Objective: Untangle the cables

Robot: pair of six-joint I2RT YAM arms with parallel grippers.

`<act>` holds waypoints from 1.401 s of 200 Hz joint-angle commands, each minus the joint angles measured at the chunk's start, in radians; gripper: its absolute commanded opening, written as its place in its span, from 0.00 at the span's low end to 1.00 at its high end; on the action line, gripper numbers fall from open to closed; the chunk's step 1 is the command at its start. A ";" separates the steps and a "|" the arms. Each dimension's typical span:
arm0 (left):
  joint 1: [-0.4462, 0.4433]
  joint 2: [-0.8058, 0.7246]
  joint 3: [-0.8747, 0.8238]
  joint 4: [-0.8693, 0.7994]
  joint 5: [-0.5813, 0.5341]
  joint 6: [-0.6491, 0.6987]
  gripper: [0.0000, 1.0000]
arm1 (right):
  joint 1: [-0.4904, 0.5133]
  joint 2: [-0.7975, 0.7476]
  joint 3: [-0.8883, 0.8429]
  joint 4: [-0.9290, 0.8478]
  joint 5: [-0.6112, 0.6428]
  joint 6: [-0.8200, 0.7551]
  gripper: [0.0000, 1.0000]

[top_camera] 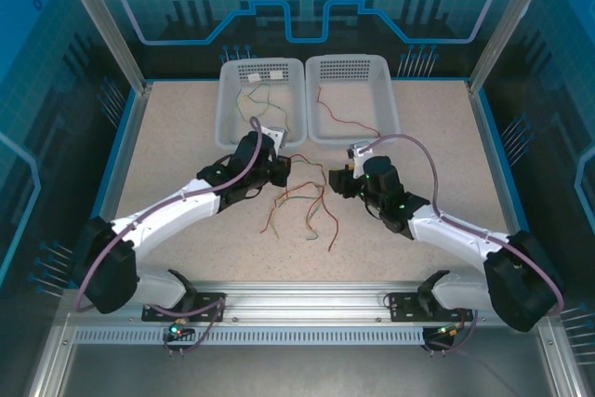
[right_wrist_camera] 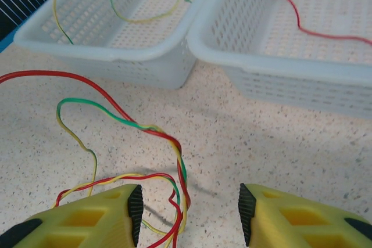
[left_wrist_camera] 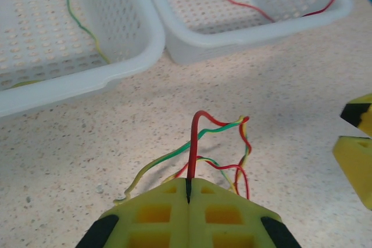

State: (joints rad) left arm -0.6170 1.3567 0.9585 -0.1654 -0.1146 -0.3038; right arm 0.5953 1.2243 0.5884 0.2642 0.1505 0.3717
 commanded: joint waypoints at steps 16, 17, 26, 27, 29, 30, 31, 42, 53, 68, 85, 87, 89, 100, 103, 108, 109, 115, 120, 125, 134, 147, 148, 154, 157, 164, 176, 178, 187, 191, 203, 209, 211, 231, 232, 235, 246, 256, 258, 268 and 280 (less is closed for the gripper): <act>0.000 -0.101 -0.029 0.101 0.113 0.021 0.00 | 0.014 -0.112 -0.065 0.103 0.018 -0.088 0.50; 0.000 -0.102 -0.029 0.102 0.115 0.021 0.00 | 0.014 -0.115 -0.067 0.103 0.019 -0.090 0.50; 0.000 -0.123 -0.028 0.110 0.137 0.020 0.00 | 0.011 -0.138 -0.080 0.114 0.017 -0.109 0.50; 0.000 -0.124 -0.028 0.111 0.138 0.021 0.00 | 0.012 -0.141 -0.081 0.115 0.017 -0.111 0.51; 0.000 -0.129 -0.027 0.112 0.141 0.019 0.00 | 0.011 -0.144 -0.083 0.115 0.018 -0.113 0.51; -0.001 -0.131 -0.026 0.113 0.143 0.019 0.00 | 0.010 -0.146 -0.083 0.115 0.018 -0.114 0.51; -0.001 -0.133 -0.026 0.114 0.144 0.019 0.00 | 0.009 -0.148 -0.083 0.113 0.017 -0.116 0.51; 0.000 -0.152 -0.024 0.122 0.146 0.016 0.00 | -0.002 -0.164 -0.084 0.103 0.011 -0.124 0.51; -0.001 -0.168 -0.019 0.125 0.148 0.021 0.00 | -0.020 -0.178 -0.090 0.105 -0.033 -0.133 0.51; 0.000 -0.185 -0.001 0.113 0.165 0.029 0.00 | -0.031 -0.196 -0.104 0.116 -0.062 -0.150 0.52; -0.001 -0.208 0.013 0.106 0.175 0.027 0.00 | -0.047 -0.206 -0.108 0.111 -0.062 -0.156 0.52; -0.001 -0.211 0.015 0.106 0.175 0.026 0.00 | -0.048 -0.208 -0.108 0.107 -0.063 -0.156 0.52; 0.000 -0.215 0.017 0.107 0.175 0.026 0.00 | -0.050 -0.209 -0.106 0.105 -0.063 -0.154 0.52; 0.000 -0.232 0.030 0.101 0.177 0.022 0.00 | -0.060 -0.219 -0.112 0.106 -0.068 -0.155 0.52; 0.000 -0.237 0.035 0.098 0.181 0.022 0.00 | -0.062 -0.221 -0.115 0.111 -0.071 -0.156 0.52; -0.001 -0.243 0.041 0.095 0.190 0.024 0.00 | -0.064 -0.223 -0.121 0.120 -0.077 -0.161 0.53; 0.000 -0.245 0.043 0.094 0.192 0.024 0.00 | -0.065 -0.225 -0.121 0.123 -0.079 -0.162 0.53; 0.000 -0.253 0.048 0.093 0.198 0.025 0.00 | -0.070 -0.230 -0.129 0.135 -0.095 -0.167 0.55; 0.000 -0.261 0.050 0.095 0.197 0.025 0.00 | -0.075 -0.236 -0.135 0.145 -0.110 -0.175 0.56; -0.001 -0.268 0.051 0.095 0.191 0.024 0.00 | -0.078 -0.244 -0.139 0.151 -0.121 -0.178 0.57; 0.001 -0.280 0.058 0.092 0.180 0.022 0.00 | -0.082 -0.260 -0.149 0.161 -0.136 -0.187 0.59; 0.001 -0.289 0.069 0.086 0.186 0.030 0.00 | -0.094 -0.277 -0.162 0.183 -0.162 -0.201 0.61; 0.001 -0.289 0.070 0.086 0.186 0.031 0.00 | -0.094 -0.277 -0.164 0.184 -0.164 -0.202 0.61; 0.001 -0.291 0.073 0.087 0.184 0.036 0.00 | -0.098 -0.282 -0.166 0.193 -0.176 -0.211 0.61; 0.001 -0.291 0.075 0.088 0.182 0.038 0.00 | -0.099 -0.283 -0.167 0.194 -0.181 -0.215 0.61; 0.001 -0.287 0.078 0.093 0.175 0.041 0.00 | -0.101 -0.288 -0.164 0.191 -0.187 -0.225 0.62; 0.001 -0.276 0.087 0.103 0.175 0.050 0.00 | -0.104 -0.294 -0.150 0.171 -0.184 -0.227 0.62; 0.002 -0.274 0.090 0.104 0.175 0.051 0.00 | -0.104 -0.294 -0.147 0.171 -0.184 -0.227 0.62; 0.001 -0.262 0.099 0.110 0.178 0.052 0.00 | -0.104 -0.296 -0.143 0.172 -0.185 -0.226 0.63; 0.001 -0.257 0.103 0.113 0.181 0.053 0.00 | -0.105 -0.297 -0.138 0.172 -0.181 -0.223 0.63; 0.001 -0.240 0.119 0.123 0.188 0.054 0.00 | -0.112 -0.303 -0.122 0.165 -0.176 -0.202 0.63; 0.001 -0.232 0.129 0.128 0.189 0.054 0.00 | -0.117 -0.306 -0.109 0.156 -0.181 -0.190 0.63; 0.001 -0.228 0.133 0.128 0.191 0.054 0.00 | -0.119 -0.306 -0.105 0.154 -0.185 -0.187 0.63; 0.001 -0.204 0.169 0.129 0.196 0.059 0.00 | -0.131 -0.292 -0.051 0.101 -0.207 -0.172 0.63; 0.001 -0.204 0.170 0.130 0.196 0.060 0.00 | -0.132 -0.292 -0.049 0.098 -0.207 -0.172 0.63; 0.002 -0.201 0.175 0.130 0.197 0.061 0.00 | -0.133 -0.292 -0.043 0.095 -0.209 -0.169 0.63; 0.002 -0.189 0.194 0.130 0.196 0.065 0.00 | -0.137 -0.298 -0.036 0.099 -0.223 -0.163 0.63; 0.002 -0.182 0.208 0.127 0.201 0.068 0.00 | -0.137 -0.311 -0.035 0.106 -0.230 -0.160 0.64; 0.002 -0.182 0.211 0.126 0.204 0.069 0.00 | -0.137 -0.313 -0.036 0.109 -0.230 -0.160 0.64; 0.002 -0.176 0.217 0.125 0.211 0.067 0.00 | -0.140 -0.326 -0.040 0.121 -0.235 -0.156 0.64; 0.003 -0.173 0.212 0.131 0.213 0.063 0.00 | -0.147 -0.341 -0.045 0.135 -0.269 -0.159 0.63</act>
State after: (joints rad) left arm -0.6170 1.1770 1.1351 -0.0685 0.0650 -0.2584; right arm 0.4683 0.9173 0.5266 0.3683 -0.0620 0.1978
